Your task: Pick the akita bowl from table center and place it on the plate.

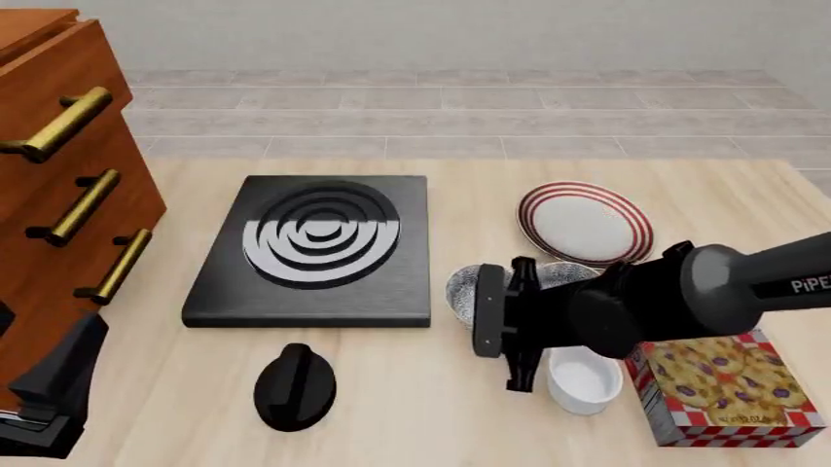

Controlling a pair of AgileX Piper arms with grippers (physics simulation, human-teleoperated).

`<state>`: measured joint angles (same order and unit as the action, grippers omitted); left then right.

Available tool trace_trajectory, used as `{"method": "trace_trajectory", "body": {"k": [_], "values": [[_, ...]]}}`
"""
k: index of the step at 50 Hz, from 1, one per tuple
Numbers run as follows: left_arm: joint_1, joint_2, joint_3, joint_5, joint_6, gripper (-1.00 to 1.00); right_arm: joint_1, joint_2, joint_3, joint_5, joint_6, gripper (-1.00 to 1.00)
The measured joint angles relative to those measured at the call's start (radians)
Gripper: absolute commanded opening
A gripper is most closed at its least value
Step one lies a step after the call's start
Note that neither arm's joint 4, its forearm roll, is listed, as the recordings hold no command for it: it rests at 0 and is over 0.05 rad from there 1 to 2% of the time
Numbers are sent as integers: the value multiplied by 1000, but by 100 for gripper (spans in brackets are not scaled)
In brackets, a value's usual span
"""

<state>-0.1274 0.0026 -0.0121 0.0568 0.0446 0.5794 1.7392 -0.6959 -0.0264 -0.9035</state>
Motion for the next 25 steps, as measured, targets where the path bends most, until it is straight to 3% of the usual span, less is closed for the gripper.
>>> {"method": "trace_trajectory", "body": {"k": [13, 25], "values": [[-1, 0, -3, 3, -1, 100, 6, 38, -13, -70, -6, -100], [-2, 0, -2, 3, -1, 100, 17, 21, -29, -60, 5, -100]]}}
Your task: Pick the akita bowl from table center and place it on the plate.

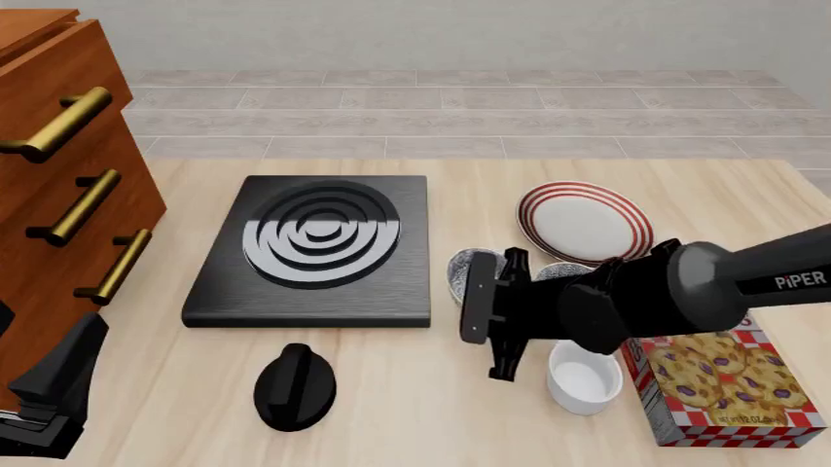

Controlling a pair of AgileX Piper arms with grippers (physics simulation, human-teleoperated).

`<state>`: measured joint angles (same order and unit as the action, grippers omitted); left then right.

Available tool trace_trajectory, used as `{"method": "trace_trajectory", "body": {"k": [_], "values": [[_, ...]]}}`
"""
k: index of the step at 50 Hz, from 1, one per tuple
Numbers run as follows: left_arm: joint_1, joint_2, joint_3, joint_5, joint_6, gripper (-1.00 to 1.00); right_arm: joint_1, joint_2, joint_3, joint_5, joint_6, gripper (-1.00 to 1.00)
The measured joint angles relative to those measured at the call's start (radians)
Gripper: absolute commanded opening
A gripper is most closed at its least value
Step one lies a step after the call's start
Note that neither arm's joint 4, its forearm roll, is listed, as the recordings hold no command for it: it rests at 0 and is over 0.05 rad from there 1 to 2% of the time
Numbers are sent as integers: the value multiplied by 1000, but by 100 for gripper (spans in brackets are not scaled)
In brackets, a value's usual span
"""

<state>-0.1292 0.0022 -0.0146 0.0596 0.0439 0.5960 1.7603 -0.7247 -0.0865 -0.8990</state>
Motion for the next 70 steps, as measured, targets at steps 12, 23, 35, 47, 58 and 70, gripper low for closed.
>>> {"method": "trace_trajectory", "body": {"k": [12, 23, 35, 47, 58, 70], "values": [[-1, 0, -2, 1, 0, 100, 15, -53, -17, 44, 19, -100], [-4, -1, -1, 2, 0, 100, 26, -115, -45, 98, 35, -100], [-5, -1, 0, 1, 0, 100, 23, -169, -87, 157, 50, -100], [-5, -1, 0, 0, -1, 100, -9, -184, -150, 206, 76, -100], [-6, -1, 2, -2, -3, 100, -65, -179, -198, 237, 100, -100], [-2, -1, 6, -3, -3, 100, -127, -160, -236, 263, 143, -100]]}}
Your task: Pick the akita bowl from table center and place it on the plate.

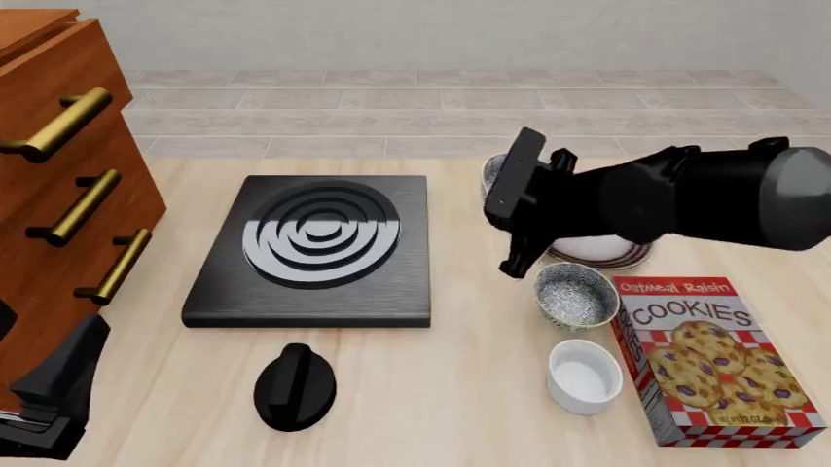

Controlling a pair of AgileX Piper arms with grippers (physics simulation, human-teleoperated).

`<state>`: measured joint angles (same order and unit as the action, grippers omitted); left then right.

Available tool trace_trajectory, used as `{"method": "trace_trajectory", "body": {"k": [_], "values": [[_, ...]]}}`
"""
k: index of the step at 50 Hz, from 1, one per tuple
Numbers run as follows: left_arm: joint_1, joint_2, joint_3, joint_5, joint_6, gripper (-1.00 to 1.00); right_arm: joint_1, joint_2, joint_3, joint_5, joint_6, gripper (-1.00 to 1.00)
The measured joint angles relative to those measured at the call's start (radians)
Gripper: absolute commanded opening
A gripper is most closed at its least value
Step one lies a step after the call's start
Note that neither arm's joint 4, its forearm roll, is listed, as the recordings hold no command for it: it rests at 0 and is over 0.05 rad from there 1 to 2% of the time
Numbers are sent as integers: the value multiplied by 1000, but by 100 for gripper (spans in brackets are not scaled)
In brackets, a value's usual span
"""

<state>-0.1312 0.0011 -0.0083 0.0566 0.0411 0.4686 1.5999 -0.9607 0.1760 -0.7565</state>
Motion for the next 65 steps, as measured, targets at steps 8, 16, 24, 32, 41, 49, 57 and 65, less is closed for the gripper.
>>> {"method": "trace_trajectory", "body": {"k": [8, 16, 24, 32, 41, 49, 57, 65], "values": [[4, 0, 1, 1, 0, 100, -56, 19, -38, 24, 24, -100], [9, 0, 3, 0, -1, 100, -104, 49, -73, 35, 59, -100], [12, 0, 3, -1, -3, 100, -144, 82, -108, 38, 112, -100], [13, 0, 2, -1, -5, 100, -180, 114, -136, 30, 169, -100], [14, 0, 2, -1, -5, 100, -215, 152, -161, 21, 236, -100], [13, 0, 1, 0, -4, 100, -239, 183, -174, 12, 276, -100], [13, 0, 2, 1, -3, 100, -266, 213, -185, -2, 294, -100], [13, 0, 3, -1, -3, 100, -270, 241, -204, -3, 331, -100]]}}
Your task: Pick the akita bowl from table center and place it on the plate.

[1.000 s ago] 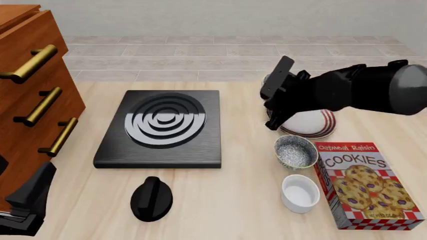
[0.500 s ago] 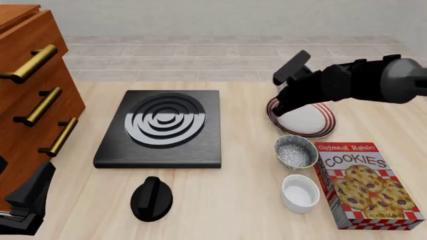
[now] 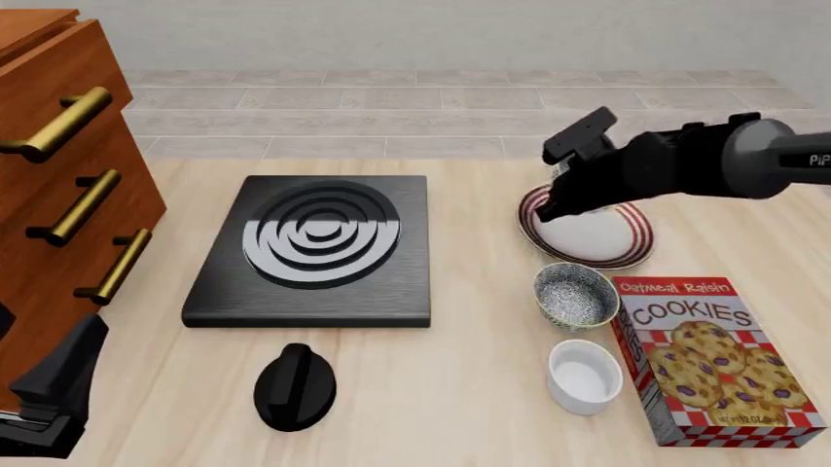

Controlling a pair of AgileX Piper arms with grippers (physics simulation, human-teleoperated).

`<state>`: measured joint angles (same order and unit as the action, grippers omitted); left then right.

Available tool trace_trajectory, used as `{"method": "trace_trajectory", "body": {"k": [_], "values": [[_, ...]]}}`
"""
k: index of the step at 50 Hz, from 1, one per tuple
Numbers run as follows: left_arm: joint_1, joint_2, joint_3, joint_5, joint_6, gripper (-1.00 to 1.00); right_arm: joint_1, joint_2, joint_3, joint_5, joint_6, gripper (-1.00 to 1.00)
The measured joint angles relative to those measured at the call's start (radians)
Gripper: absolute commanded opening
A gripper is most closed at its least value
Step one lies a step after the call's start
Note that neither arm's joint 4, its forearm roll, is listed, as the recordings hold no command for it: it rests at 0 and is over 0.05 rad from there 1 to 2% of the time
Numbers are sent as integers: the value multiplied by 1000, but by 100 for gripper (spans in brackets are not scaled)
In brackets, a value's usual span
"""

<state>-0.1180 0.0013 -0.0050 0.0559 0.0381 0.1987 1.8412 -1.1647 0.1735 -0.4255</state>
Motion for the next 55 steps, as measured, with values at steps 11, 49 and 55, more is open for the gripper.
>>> {"method": "trace_trajectory", "body": {"k": [11, 49, 55], "values": [[1, 0, 1, -1, 0, 100, -28, 49, -33, 6, 14, -100], [1, 1, -4, 5, -1, 100, -90, 203, -130, 17, 84, -100], [1, 1, -2, 4, 0, 100, -87, 217, -129, 7, 86, -100]]}}
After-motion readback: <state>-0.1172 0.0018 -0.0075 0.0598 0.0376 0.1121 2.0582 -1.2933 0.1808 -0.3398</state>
